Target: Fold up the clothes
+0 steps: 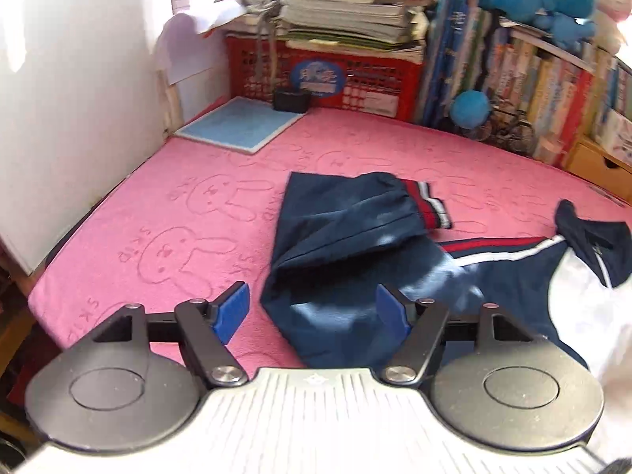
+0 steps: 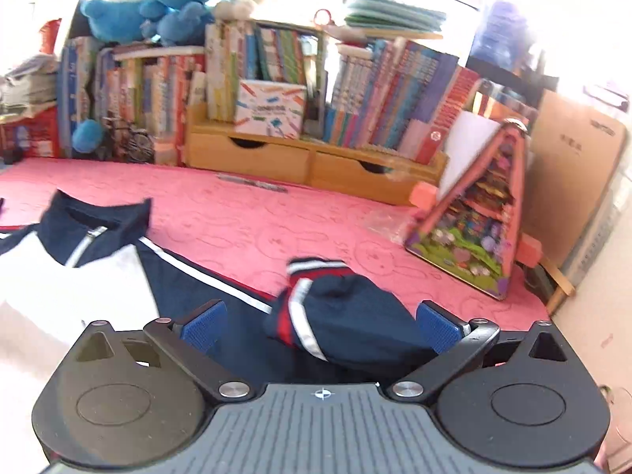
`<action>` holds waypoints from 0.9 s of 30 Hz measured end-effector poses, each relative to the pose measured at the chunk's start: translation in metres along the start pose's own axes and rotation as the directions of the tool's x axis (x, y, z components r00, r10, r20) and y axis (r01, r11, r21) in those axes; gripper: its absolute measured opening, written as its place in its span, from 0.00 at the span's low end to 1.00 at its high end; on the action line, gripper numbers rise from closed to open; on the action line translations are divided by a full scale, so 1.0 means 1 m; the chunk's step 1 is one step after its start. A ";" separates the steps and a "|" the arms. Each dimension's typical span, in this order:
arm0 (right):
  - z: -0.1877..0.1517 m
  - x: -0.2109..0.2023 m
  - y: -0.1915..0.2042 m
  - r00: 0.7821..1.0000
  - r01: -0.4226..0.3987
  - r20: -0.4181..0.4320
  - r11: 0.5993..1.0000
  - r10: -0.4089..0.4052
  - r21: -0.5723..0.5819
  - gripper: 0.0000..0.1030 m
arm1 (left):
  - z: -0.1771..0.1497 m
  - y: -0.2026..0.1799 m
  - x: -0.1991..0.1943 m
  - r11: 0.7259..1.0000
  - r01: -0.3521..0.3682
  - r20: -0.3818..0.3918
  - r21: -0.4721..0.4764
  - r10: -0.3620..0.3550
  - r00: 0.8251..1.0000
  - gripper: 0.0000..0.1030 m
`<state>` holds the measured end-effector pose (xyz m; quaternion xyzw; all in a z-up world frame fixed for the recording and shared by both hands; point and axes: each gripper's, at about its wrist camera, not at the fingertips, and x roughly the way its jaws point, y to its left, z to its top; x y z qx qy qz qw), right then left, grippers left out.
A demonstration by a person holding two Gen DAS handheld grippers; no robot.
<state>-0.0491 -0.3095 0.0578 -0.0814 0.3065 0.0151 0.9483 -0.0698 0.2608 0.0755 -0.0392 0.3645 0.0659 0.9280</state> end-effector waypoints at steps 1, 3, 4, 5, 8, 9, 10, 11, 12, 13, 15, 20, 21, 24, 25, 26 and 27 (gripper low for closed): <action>0.009 0.004 0.008 0.998 -0.054 0.015 0.998 0.054 -0.019 1.00 | 0.004 -0.018 -0.001 0.996 0.066 0.032 0.067 -0.068 0.997 0.87; 0.019 0.027 0.028 0.990 -0.137 0.027 0.988 0.139 -0.068 1.00 | 0.018 -0.056 0.001 0.966 0.181 0.075 0.185 -0.197 0.978 0.98; 0.024 0.041 0.041 0.984 -0.172 0.021 0.981 0.175 -0.092 1.00 | 0.026 -0.075 0.005 0.944 0.230 0.088 0.237 -0.256 0.963 0.98; 0.029 0.054 0.055 0.978 -0.206 0.015 0.972 0.209 -0.115 1.00 | 0.033 -0.092 0.014 0.921 0.269 0.094 0.283 -0.305 0.948 0.98; 0.036 0.091 0.090 0.962 -0.272 -0.024 0.948 0.272 -0.168 1.00 | 0.046 -0.140 0.056 0.854 0.354 0.035 0.380 -0.396 0.918 1.00; 0.037 0.104 0.100 0.958 -0.288 -0.042 0.940 0.285 -0.183 1.00 | 0.048 -0.151 0.073 0.839 0.371 -0.003 0.397 -0.403 0.915 1.00; 0.038 0.116 0.109 0.951 -0.308 -0.065 0.932 0.301 -0.192 1.00 | 0.050 -0.163 0.090 0.823 0.389 -0.041 0.413 -0.410 0.911 1.00; 0.037 0.124 0.114 0.945 -0.327 -0.087 0.924 0.315 -0.199 1.00 | 0.051 -0.174 0.106 0.807 0.403 -0.079 0.431 -0.411 0.908 1.00; 0.036 0.129 0.114 0.941 -0.338 -0.099 0.920 0.325 -0.199 1.00 | 0.050 -0.183 0.120 0.792 0.404 -0.115 0.457 -0.398 0.910 1.00; 0.036 0.134 0.114 0.936 -0.350 -0.110 0.916 0.334 -0.199 1.00 | 0.049 -0.191 0.133 0.776 0.406 -0.150 0.482 -0.383 0.911 1.00; 0.034 0.143 0.114 0.927 -0.373 -0.133 0.907 0.352 -0.198 1.00 | 0.045 -0.198 0.150 0.741 0.421 -0.191 0.522 -0.380 0.905 1.00; 0.030 0.166 0.114 0.899 -0.429 -0.190 0.882 0.395 -0.194 1.00 | 0.047 -0.199 0.176 0.730 0.473 -0.230 0.493 -0.415 0.880 1.00; 0.029 0.170 0.114 0.893 -0.440 -0.201 0.877 0.404 -0.193 1.00 | 0.052 -0.197 0.181 0.744 0.495 -0.258 0.449 -0.423 0.869 1.00; 0.027 0.184 0.114 0.873 -0.473 -0.234 0.861 0.428 -0.188 0.96 | 0.051 -0.196 0.178 0.741 0.482 -0.219 0.467 -0.431 0.875 0.96; 0.026 0.187 0.113 0.867 -0.483 -0.242 0.856 0.437 -0.186 0.93 | 0.049 -0.195 0.175 0.739 0.483 -0.204 0.470 -0.441 0.874 0.92; 0.025 0.186 0.110 0.863 -0.491 -0.234 0.851 0.448 -0.184 0.90 | 0.048 -0.195 0.171 0.730 0.484 -0.194 0.483 -0.450 0.872 0.83; 0.025 0.185 0.110 0.858 -0.503 -0.234 0.840 0.458 -0.202 0.89 | 0.046 -0.196 0.167 0.721 0.484 -0.183 0.496 -0.458 0.870 0.76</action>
